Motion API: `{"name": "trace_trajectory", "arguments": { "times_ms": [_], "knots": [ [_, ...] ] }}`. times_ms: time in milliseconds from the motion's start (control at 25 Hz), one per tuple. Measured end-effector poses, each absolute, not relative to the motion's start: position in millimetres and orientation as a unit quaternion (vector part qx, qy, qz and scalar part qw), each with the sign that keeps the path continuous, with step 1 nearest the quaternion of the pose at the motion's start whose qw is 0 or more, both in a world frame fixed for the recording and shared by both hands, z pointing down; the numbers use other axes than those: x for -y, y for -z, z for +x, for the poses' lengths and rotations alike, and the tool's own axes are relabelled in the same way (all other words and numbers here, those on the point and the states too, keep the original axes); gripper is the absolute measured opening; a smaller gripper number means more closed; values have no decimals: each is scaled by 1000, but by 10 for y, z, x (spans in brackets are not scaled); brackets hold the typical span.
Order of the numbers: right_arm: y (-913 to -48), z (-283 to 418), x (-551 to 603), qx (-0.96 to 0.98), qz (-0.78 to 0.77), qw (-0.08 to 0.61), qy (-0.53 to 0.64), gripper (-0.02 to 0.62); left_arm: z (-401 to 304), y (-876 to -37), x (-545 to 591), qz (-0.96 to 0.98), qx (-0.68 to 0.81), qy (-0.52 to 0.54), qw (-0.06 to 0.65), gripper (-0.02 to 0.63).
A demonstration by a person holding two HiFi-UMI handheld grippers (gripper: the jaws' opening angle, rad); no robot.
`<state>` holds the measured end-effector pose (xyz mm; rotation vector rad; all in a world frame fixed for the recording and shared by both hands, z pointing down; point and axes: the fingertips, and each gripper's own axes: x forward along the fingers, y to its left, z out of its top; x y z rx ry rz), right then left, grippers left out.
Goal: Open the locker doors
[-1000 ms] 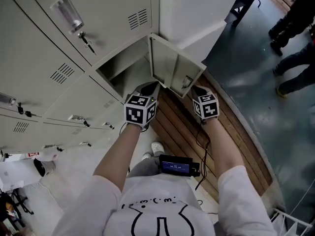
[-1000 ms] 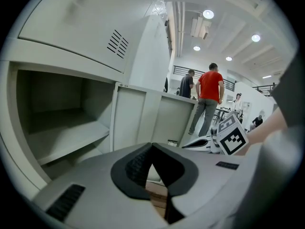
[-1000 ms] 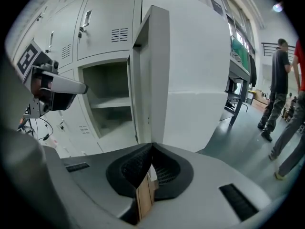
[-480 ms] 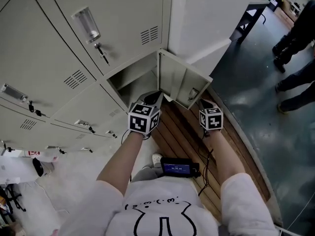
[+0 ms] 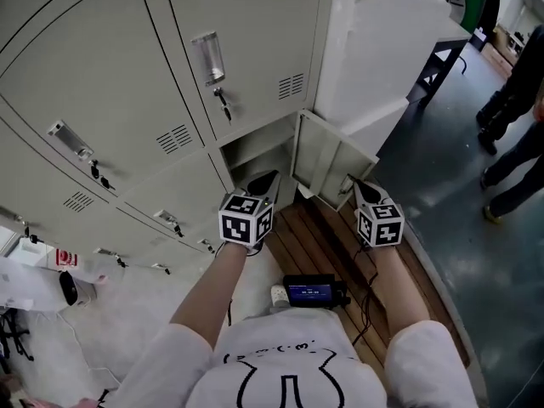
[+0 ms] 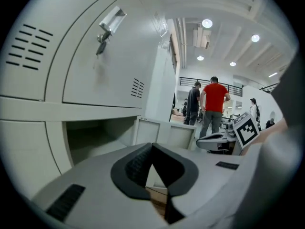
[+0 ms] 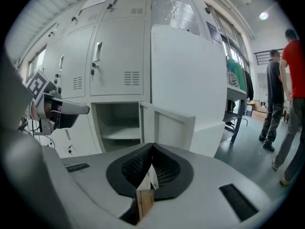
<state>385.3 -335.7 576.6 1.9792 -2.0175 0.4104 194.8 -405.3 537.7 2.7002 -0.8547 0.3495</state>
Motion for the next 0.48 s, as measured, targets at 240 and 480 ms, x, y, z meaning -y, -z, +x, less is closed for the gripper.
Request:
{"name": "trace_trajectory", "arguments": {
  "times_ms": [240,480],
  "knots": [
    [-5107,3083,3470,740,657,121,-77,9,1455,-5067,4012,935,313,-100,133,5],
    [-4542,2247,3389,781,616,106,-15,9,951,-4682,3812,937,324,-76,109,5]
  ]
}}
